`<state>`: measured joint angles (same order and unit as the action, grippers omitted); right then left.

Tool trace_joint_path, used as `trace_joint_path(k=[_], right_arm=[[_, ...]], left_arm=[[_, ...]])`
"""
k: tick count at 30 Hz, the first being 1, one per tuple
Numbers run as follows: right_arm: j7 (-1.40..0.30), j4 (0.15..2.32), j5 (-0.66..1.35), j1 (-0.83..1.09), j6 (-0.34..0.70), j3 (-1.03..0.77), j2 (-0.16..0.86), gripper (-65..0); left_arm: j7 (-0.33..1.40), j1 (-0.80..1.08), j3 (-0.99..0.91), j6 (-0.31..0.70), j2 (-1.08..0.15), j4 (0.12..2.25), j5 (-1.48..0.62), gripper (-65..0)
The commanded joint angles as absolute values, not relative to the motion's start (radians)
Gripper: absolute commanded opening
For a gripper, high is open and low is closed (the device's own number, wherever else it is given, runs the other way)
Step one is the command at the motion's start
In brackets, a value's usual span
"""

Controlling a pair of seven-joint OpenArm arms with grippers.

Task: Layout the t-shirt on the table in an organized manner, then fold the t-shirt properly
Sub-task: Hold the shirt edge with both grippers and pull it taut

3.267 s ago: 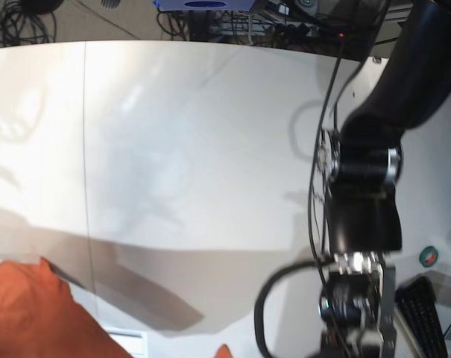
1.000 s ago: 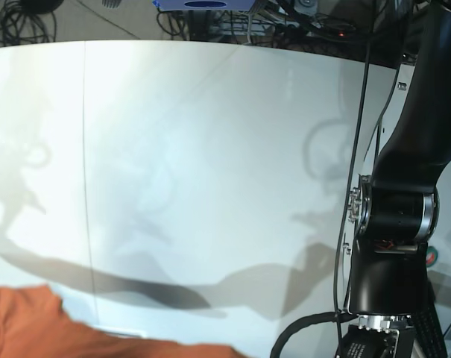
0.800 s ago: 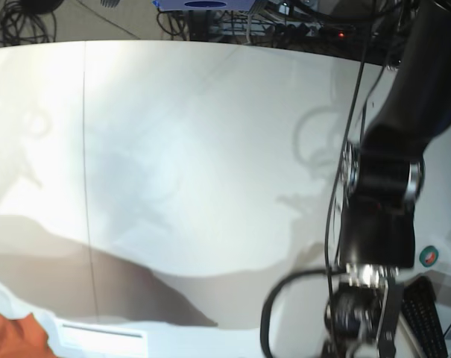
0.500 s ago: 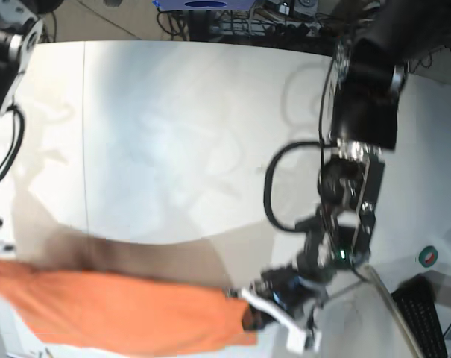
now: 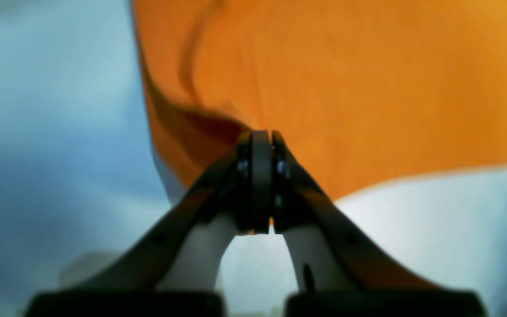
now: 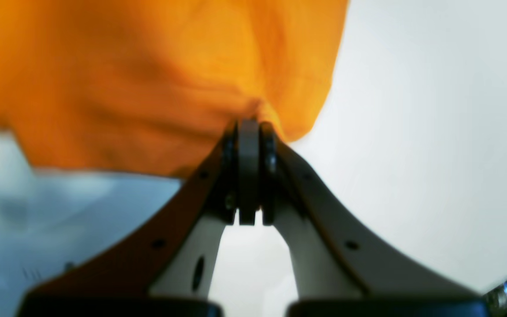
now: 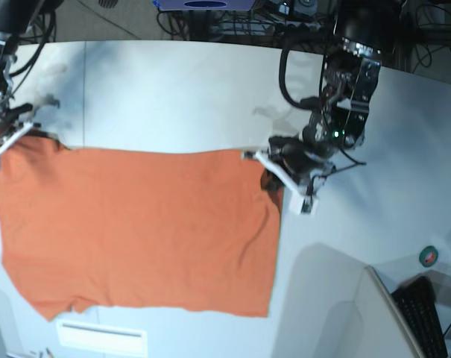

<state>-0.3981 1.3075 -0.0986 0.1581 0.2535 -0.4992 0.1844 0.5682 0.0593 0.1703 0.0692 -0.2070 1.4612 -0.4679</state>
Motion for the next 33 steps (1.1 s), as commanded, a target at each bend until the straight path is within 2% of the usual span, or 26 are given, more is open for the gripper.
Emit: trace_joint_path(k=[1, 15, 23, 29, 33], right_arm=[[-0.38, 1.354, -0.093, 0.17, 0.252, -0.503, 0.189, -65.0], [-0.383, 1.552, -0.093, 0.478, 0.249, -0.51, 0.114, -65.0], [-0.383, 1.6, -0.093, 0.545, 0.254, -0.607, 0.074, -65.0], [-0.384, 1.661, -0.093, 0.536, 0.254, -0.607, 0.073, -65.0], [-0.42, 1.685, -0.096, 0.489, 0.254, -0.605, 0.082, -65.0]], left_arm=[[0.549, 0.062, 0.163, 0.07, -0.231, 1.478, -0.472, -65.0], [0.544, 0.289, 0.16, 0.067, -0.321, 1.613, -0.467, -65.0], [0.544, 0.386, 0.16, 0.067, -0.354, 1.732, -0.467, -65.0], [0.542, 0.383, 0.15, 0.065, -0.311, 1.748, -0.469, -65.0], [0.544, 0.371, 0.048, 0.065, -0.239, 1.748, -0.467, -65.0]])
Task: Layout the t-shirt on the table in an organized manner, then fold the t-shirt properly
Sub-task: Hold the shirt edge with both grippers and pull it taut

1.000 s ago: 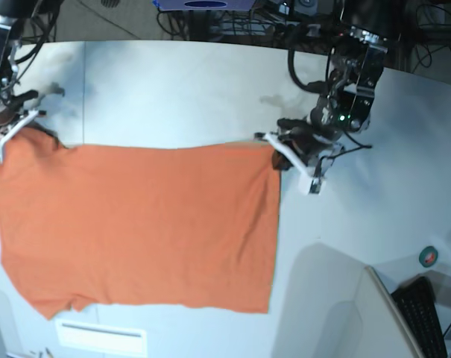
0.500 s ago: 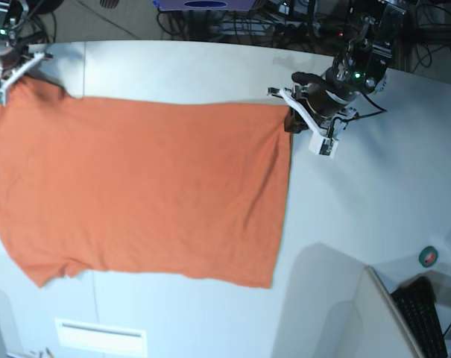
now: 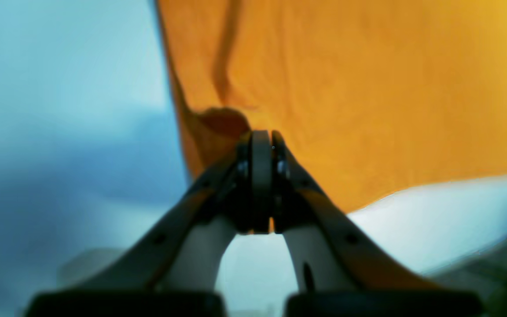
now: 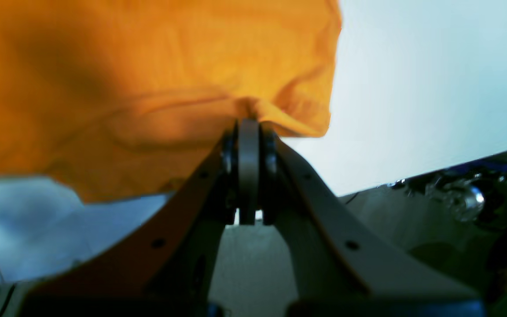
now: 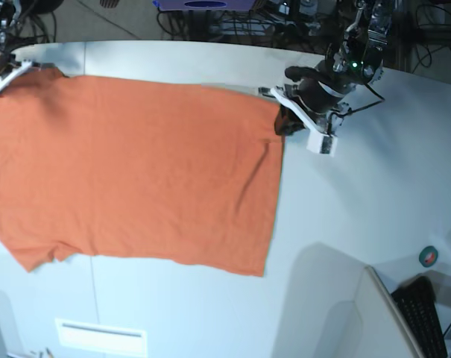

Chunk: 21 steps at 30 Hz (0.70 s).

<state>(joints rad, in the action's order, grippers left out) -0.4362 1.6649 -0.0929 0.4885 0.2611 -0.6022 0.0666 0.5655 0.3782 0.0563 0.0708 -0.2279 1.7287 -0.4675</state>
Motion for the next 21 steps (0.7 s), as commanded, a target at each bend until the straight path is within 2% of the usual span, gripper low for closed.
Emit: trace_joint_path(k=[1, 13, 21], right_arm=[[-0.446, 1.685, -0.096, 0.467, 0.254, -0.604, 0.084, -65.0], [-0.588, 1.666, -0.097, 0.265, 0.255, -0.533, 0.157, -65.0], [-0.587, 1.498, -0.097, 0.14, 0.255, -0.481, 0.205, -65.0]], left_arm=[[0.545, 0.355, 0.031, 0.065, -0.223, 1.747, -0.467, -65.0], [0.549, 0.216, 0.01, 0.065, -0.206, 1.635, -0.473, -65.0], [0.549, 0.136, 0.007, 0.065, -0.205, 1.552, -0.473, -65.0]])
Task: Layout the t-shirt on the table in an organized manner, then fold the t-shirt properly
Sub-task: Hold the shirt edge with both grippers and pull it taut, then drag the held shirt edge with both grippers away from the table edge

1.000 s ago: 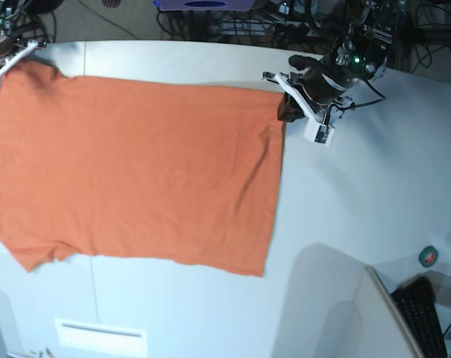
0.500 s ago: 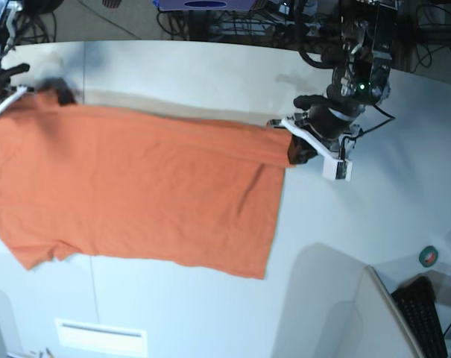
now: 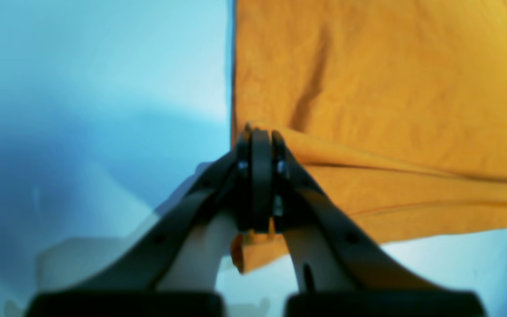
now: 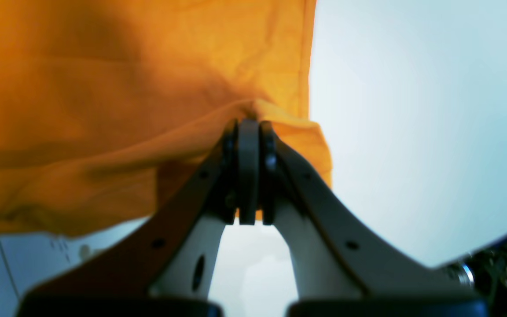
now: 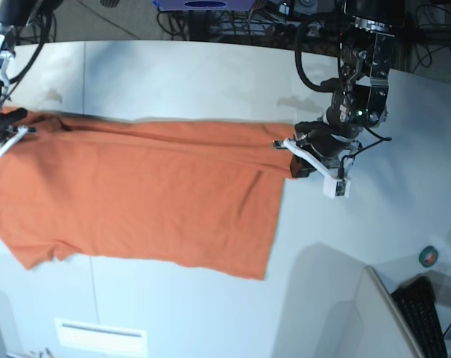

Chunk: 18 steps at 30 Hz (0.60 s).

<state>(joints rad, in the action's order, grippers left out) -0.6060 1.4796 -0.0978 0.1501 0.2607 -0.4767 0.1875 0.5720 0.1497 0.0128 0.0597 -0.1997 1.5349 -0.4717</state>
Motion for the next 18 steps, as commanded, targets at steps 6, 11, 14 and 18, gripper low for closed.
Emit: trace_joint_path(k=[6, 11, 14, 18], right_arm=[[-0.584, 1.428, -0.097, 0.062, 0.254, -0.463, 0.219, -65.0], [-0.587, 1.414, -0.099, 0.015, 0.254, -0.46, 0.219, -65.0], [-0.587, 1.369, -0.099, -0.013, 0.254, -0.415, 0.223, -65.0], [-0.581, 1.336, -0.099, -0.016, 0.248, -0.372, 0.237, -65.0]], left_arm=[[0.549, 0.101, 0.008, 0.065, -0.205, 1.526, -0.47, -65.0], [0.549, 0.084, 0.008, 0.065, -0.205, 1.512, -0.466, -65.0], [0.549, 0.058, 0.012, 0.065, -0.194, 1.486, -0.466, -65.0], [0.549, 0.042, 0.01, 0.065, -0.177, 1.455, -0.466, -65.0]])
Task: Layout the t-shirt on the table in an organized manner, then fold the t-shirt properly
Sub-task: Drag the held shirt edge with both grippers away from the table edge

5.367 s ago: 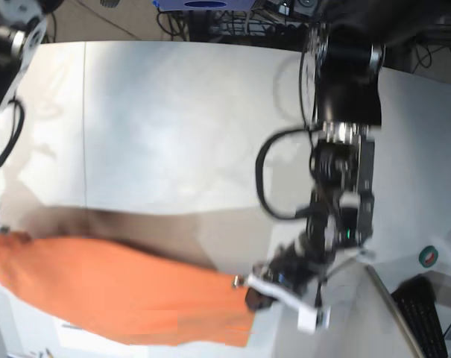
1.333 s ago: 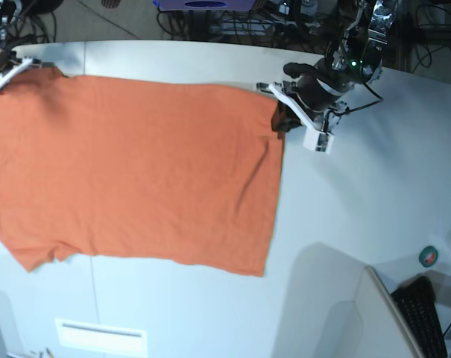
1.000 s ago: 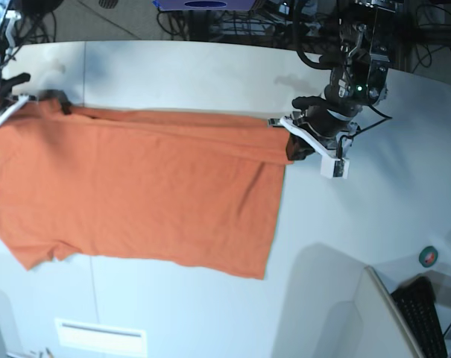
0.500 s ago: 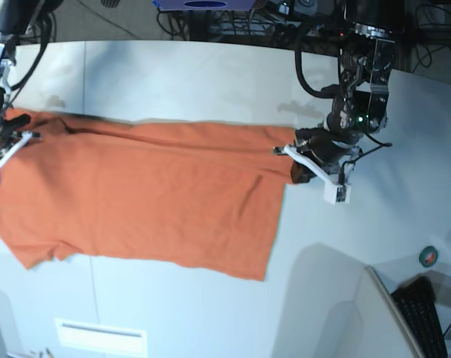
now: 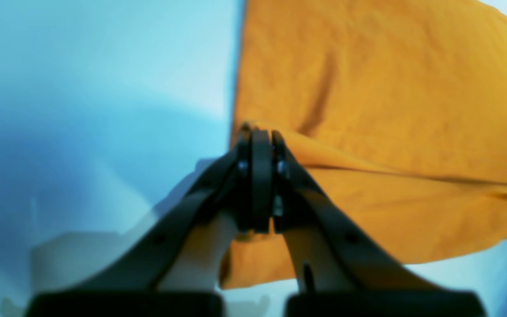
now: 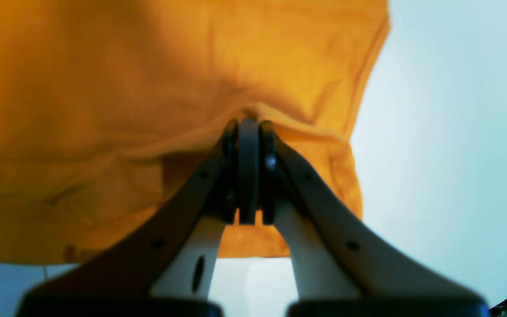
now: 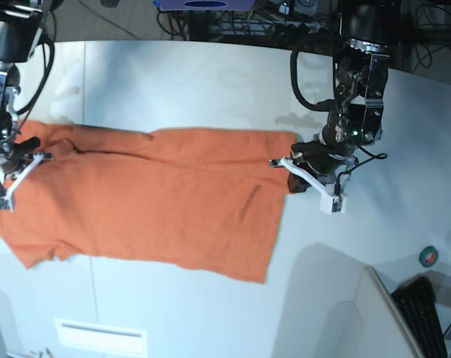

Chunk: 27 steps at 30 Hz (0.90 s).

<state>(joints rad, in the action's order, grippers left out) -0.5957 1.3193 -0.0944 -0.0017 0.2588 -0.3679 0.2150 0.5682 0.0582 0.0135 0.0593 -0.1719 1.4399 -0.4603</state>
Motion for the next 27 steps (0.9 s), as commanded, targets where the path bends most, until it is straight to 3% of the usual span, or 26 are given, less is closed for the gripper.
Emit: trace_joint_path(k=[1, 21, 22, 24, 27], right_arm=[[-0.581, 1.334, -0.099, -0.025, 0.248, -0.371, 0.24, -65.0], [-0.581, 1.294, -0.099, -0.064, 0.248, -0.372, 0.246, -65.0], [-0.581, 1.294, -0.099, -0.064, 0.248, -0.372, 0.246, -62.4], [-0.578, 1.296, -0.099, -0.064, 0.248, -0.372, 0.246, -47.7], [-0.532, 1.322, -0.099, -0.053, 0.248, -0.375, 0.242, -29.7]], left_arm=[[0.549, 0.041, 0.01, 0.065, -0.177, 1.455, -0.466, -65.0], [0.547, 0.022, -0.001, 0.065, -0.177, 1.454, -0.466, -65.0], [0.547, 0.022, -0.001, 0.065, -0.177, 1.454, -0.466, -65.0], [0.547, 0.022, -0.001, 0.065, -0.177, 1.454, -0.466, -65.0], [0.545, 0.022, -0.002, 0.065, -0.177, 1.454, -0.466, -45.7]])
